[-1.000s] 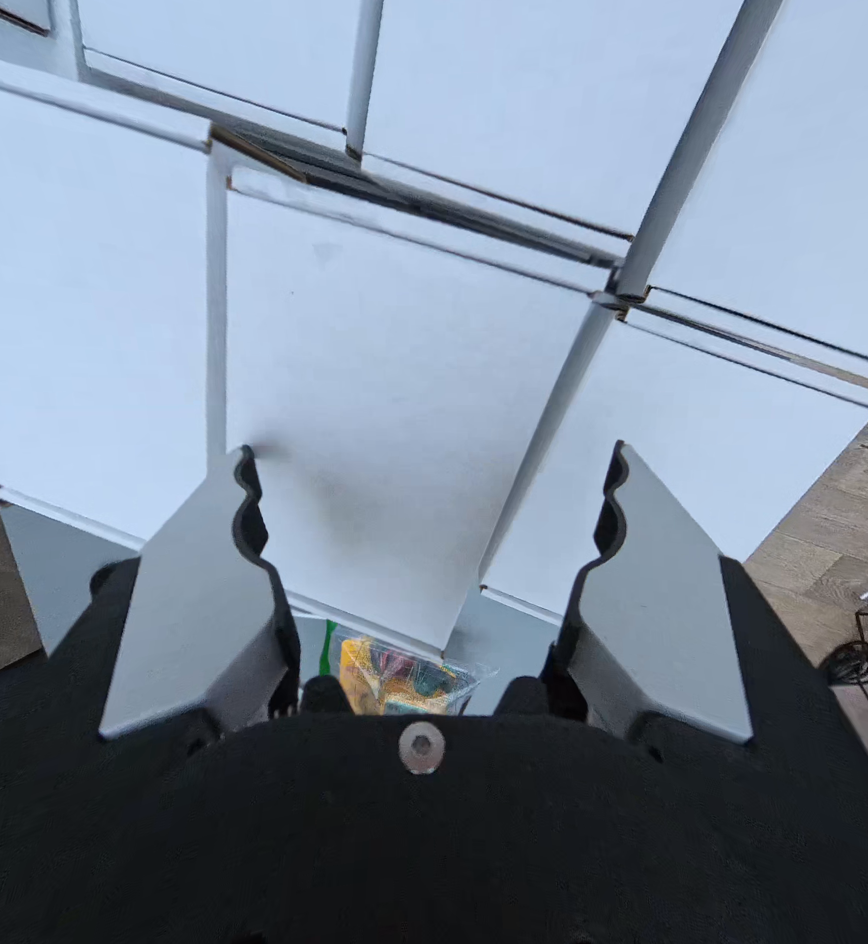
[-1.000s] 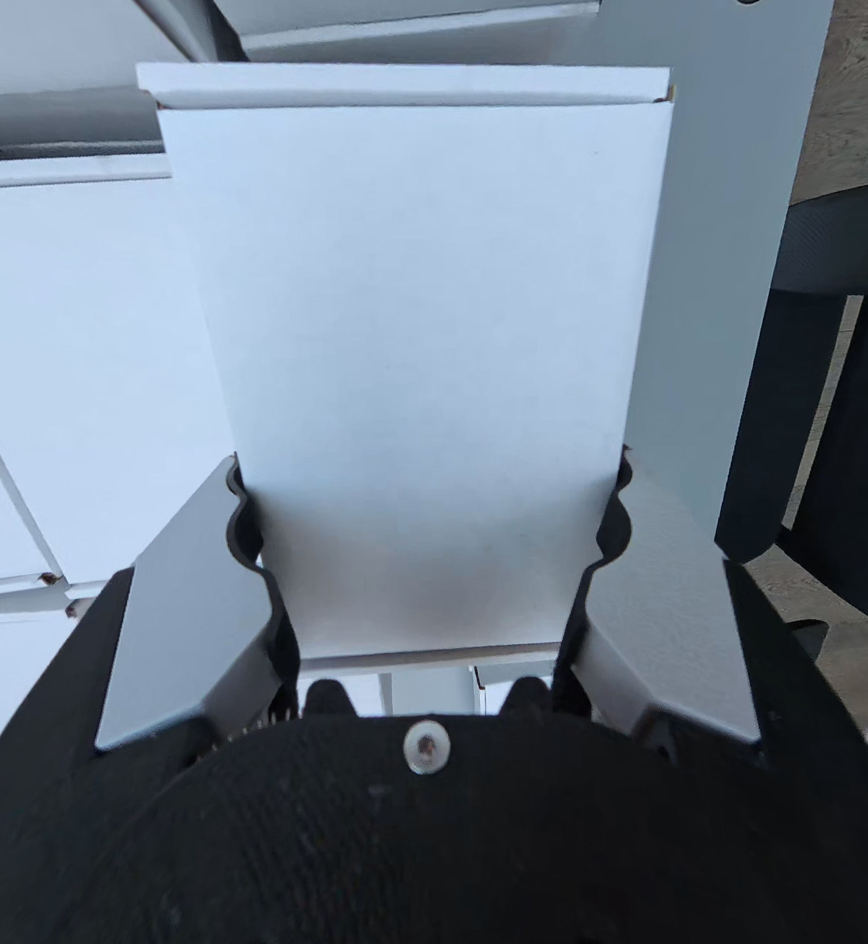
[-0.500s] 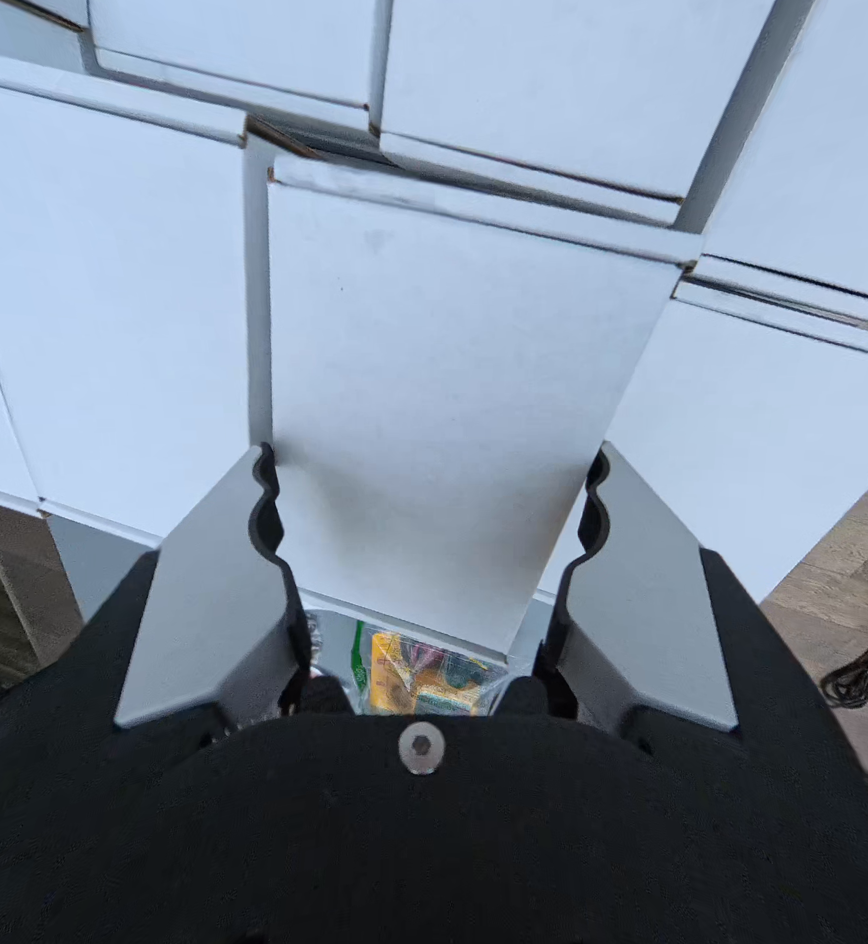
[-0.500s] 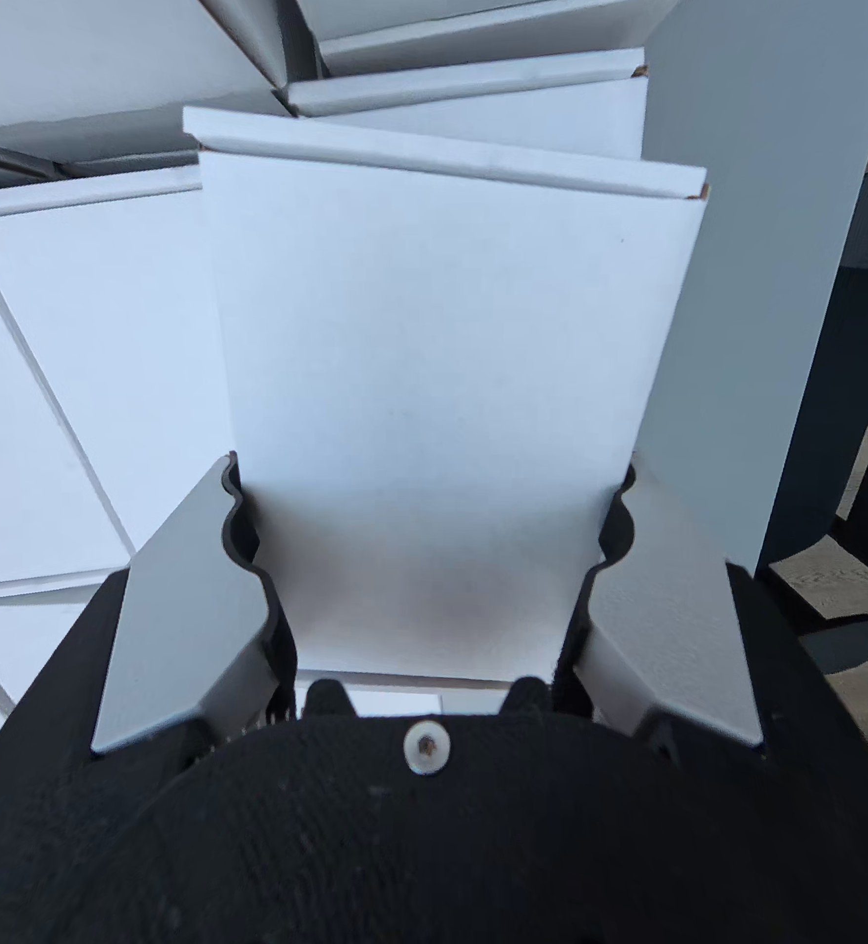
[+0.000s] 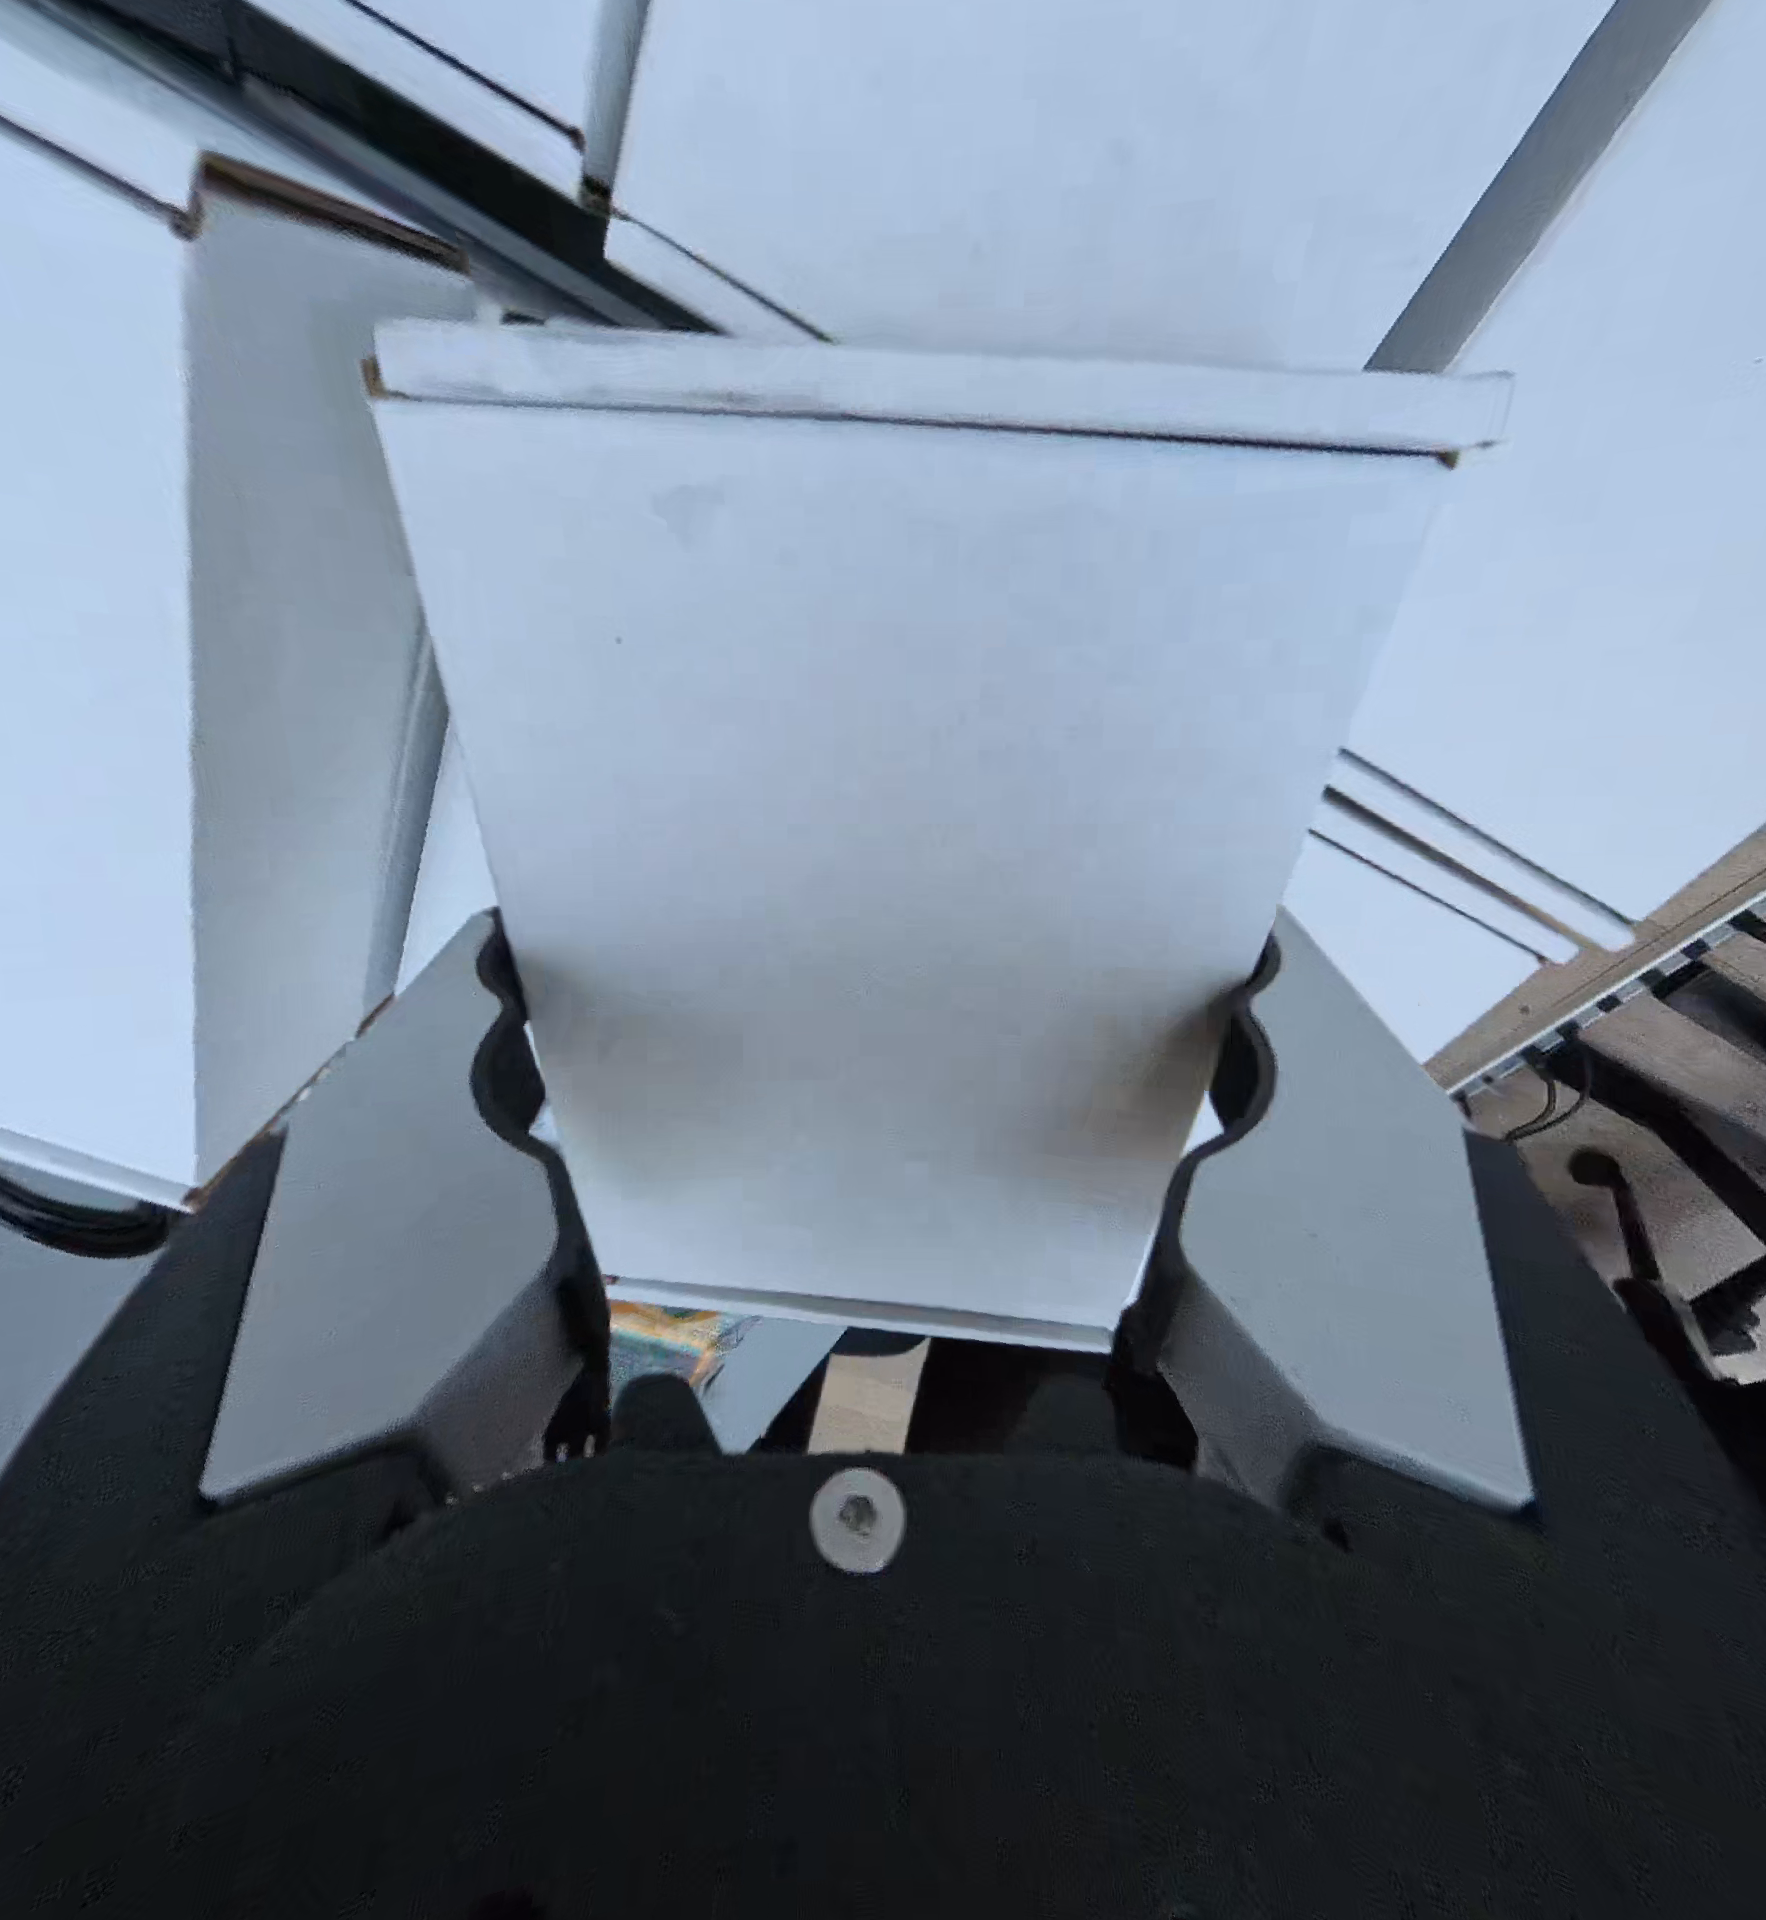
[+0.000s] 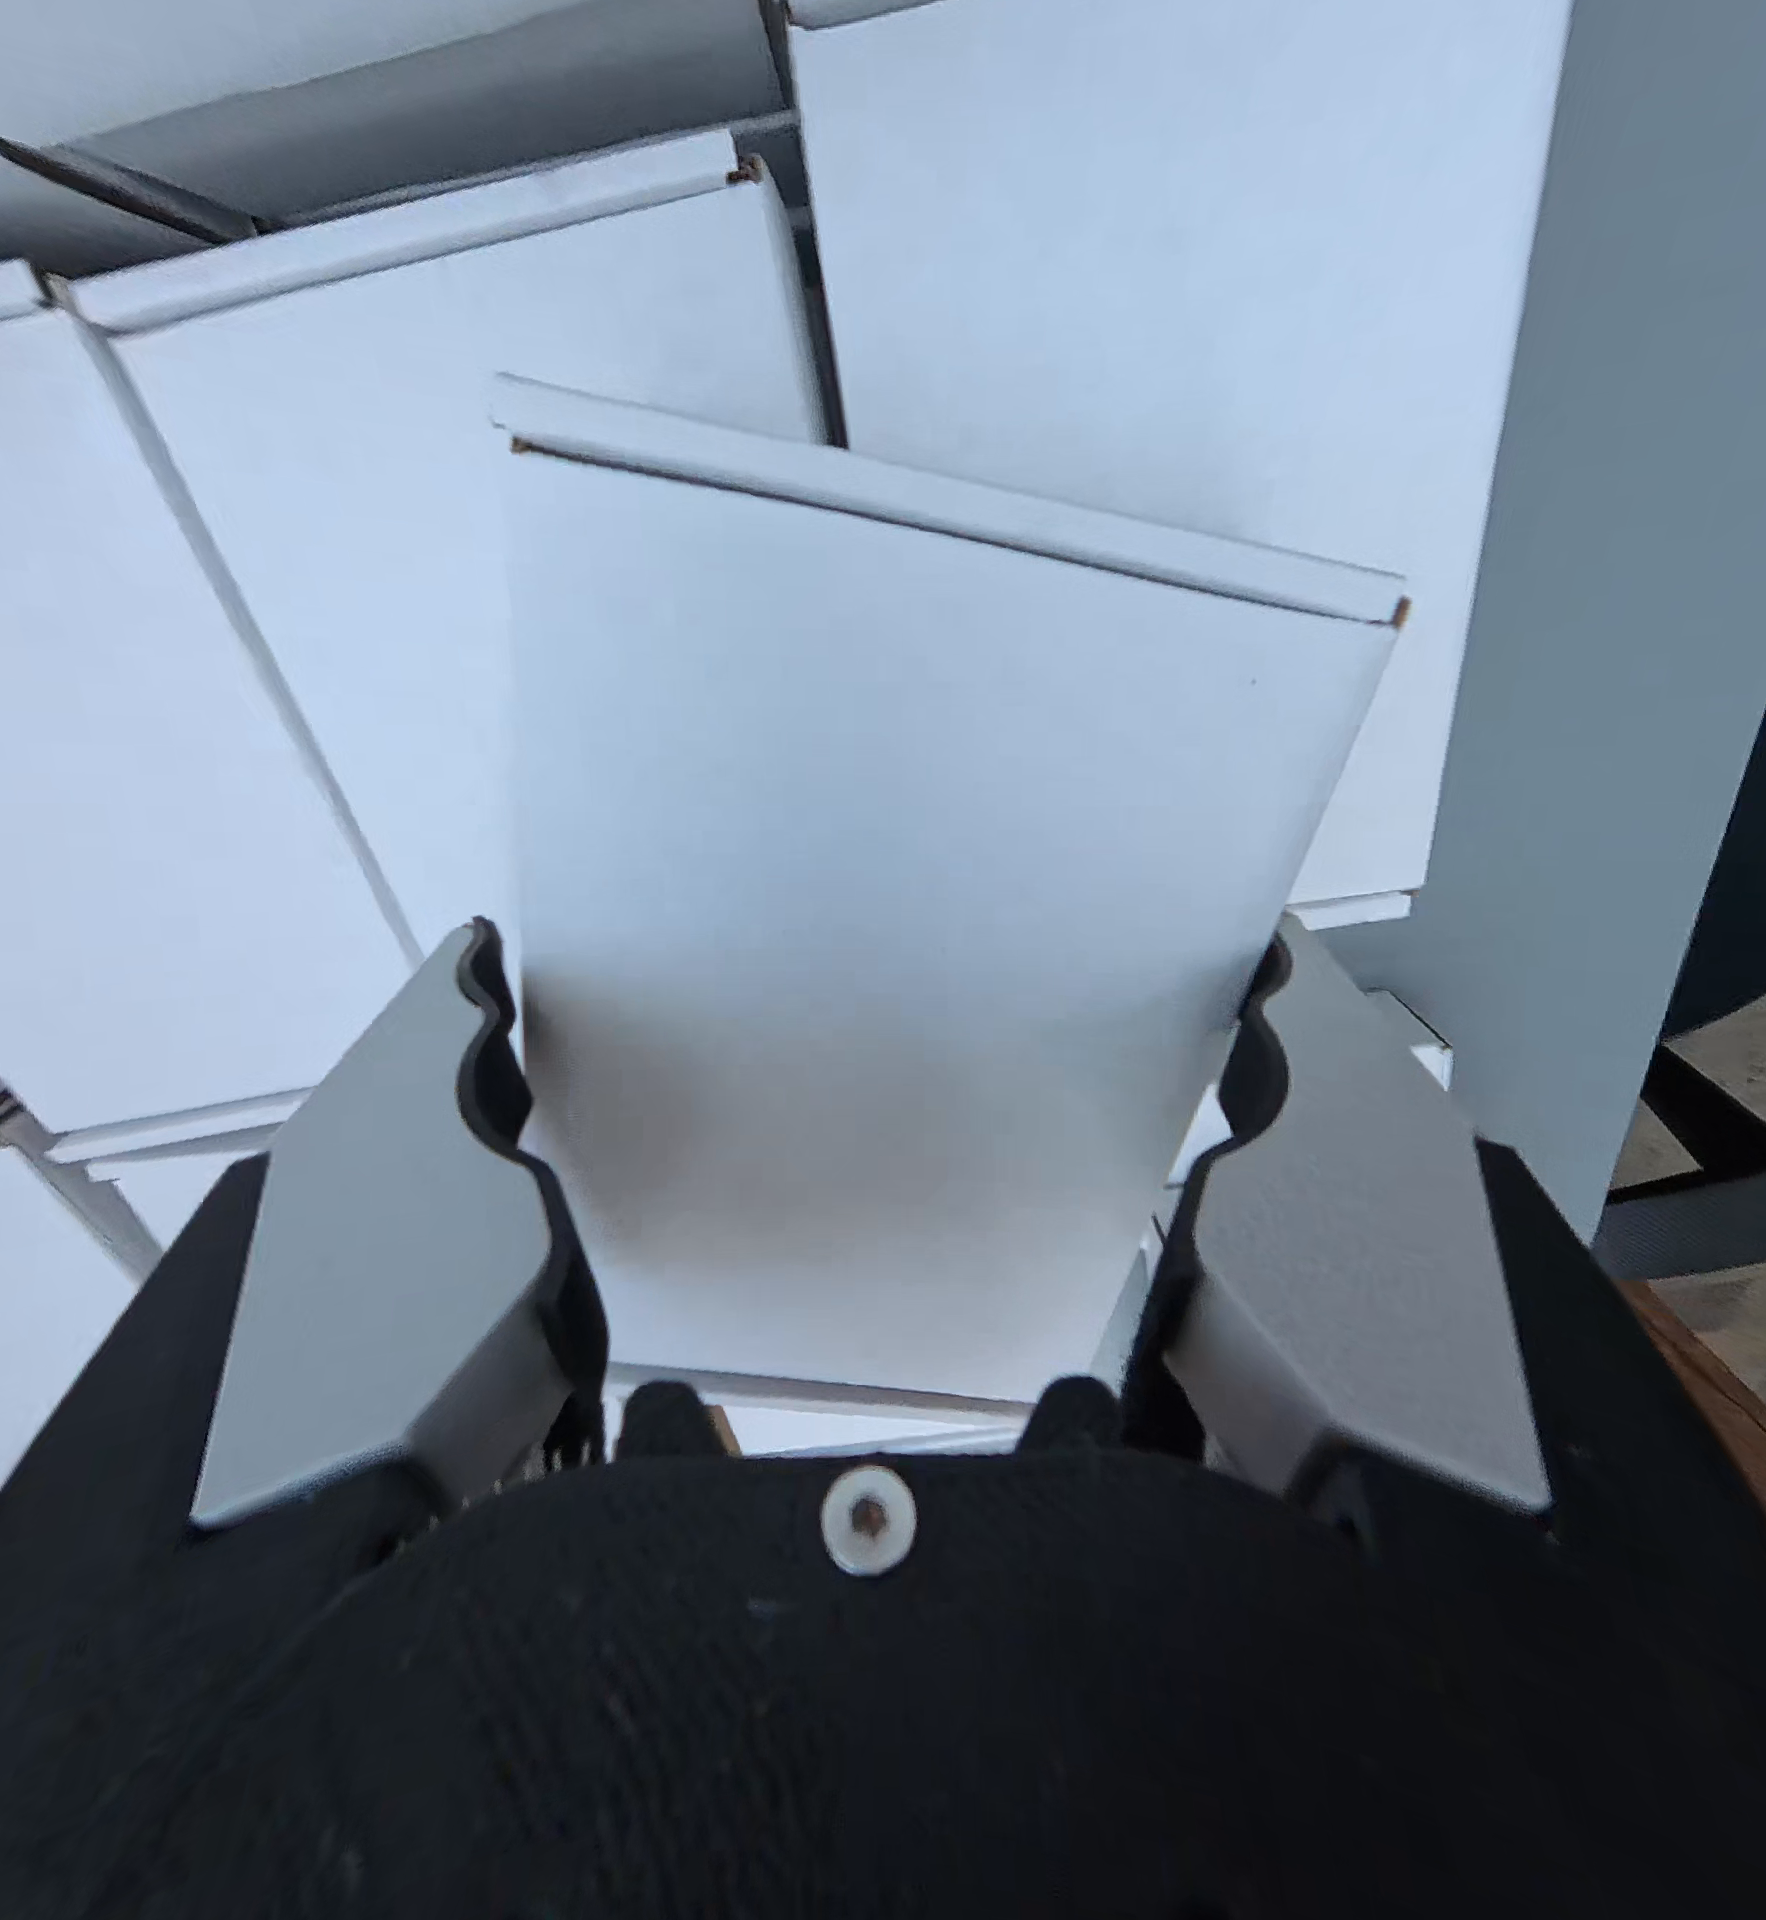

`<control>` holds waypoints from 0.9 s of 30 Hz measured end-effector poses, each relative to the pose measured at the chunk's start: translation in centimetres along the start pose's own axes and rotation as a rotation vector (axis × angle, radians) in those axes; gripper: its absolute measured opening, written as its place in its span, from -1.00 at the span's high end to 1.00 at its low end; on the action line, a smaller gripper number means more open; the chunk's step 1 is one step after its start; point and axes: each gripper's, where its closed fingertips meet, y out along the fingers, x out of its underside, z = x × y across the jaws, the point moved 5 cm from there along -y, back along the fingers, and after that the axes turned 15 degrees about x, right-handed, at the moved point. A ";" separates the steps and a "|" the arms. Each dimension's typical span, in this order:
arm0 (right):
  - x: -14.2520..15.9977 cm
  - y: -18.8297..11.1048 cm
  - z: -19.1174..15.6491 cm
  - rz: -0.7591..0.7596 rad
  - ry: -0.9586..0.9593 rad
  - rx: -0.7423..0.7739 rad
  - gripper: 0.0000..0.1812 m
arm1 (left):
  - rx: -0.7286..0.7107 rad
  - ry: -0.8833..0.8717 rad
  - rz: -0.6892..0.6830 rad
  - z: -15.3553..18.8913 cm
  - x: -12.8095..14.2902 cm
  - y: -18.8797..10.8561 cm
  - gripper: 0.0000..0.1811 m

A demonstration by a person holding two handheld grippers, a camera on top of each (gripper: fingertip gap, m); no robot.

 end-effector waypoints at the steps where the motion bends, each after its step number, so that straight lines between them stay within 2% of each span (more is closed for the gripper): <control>1: 0.1 0.1 0.1 -0.009 -0.008 0.028 -0.48 | -0.006 0.006 0.000 0.0 -0.1 0.4 -0.48; 6: 0.8 -0.8 -0.5 0.018 0.011 0.035 -0.46 | 0.046 -0.112 0.058 0.1 -0.4 0.6 -0.52; 8: 1.7 -2.0 -0.4 0.048 0.011 0.067 -0.46 | 0.061 -0.192 0.049 0.2 0.1 0.6 -0.49; 11: 4.5 -4.8 1.2 0.135 0.081 0.110 -0.46 | 0.087 -0.301 0.137 0.8 0.3 -0.4 -0.49; 14: 11.1 -7.3 5.2 0.194 0.266 0.101 -0.46 | 0.134 -0.420 0.295 1.7 -0.3 -2.7 -0.49; 17: 22.3 -7.5 11.3 0.159 0.576 0.075 -0.46 | 0.228 -0.529 0.470 3.0 -2.5 -5.9 -0.48; 19: 30.6 -6.5 14.7 0.119 0.802 0.029 -0.45 | 0.261 -0.558 0.550 3.5 -5.8 -7.9 -0.48; 22: 40.7 -4.4 18.1 0.085 1.044 -0.011 -0.45 | 0.259 -0.546 0.620 3.1 -14.3 -10.2 -0.47; 24: 44.9 -2.5 19.6 0.071 1.121 -0.027 -0.45 | 0.284 -0.545 0.663 2.4 -22.2 -10.9 -0.47; 27: 48.3 0.7 21.2 0.050 1.190 -0.100 -0.45 | 0.348 -0.586 0.731 0.2 -35.1 -10.6 -0.47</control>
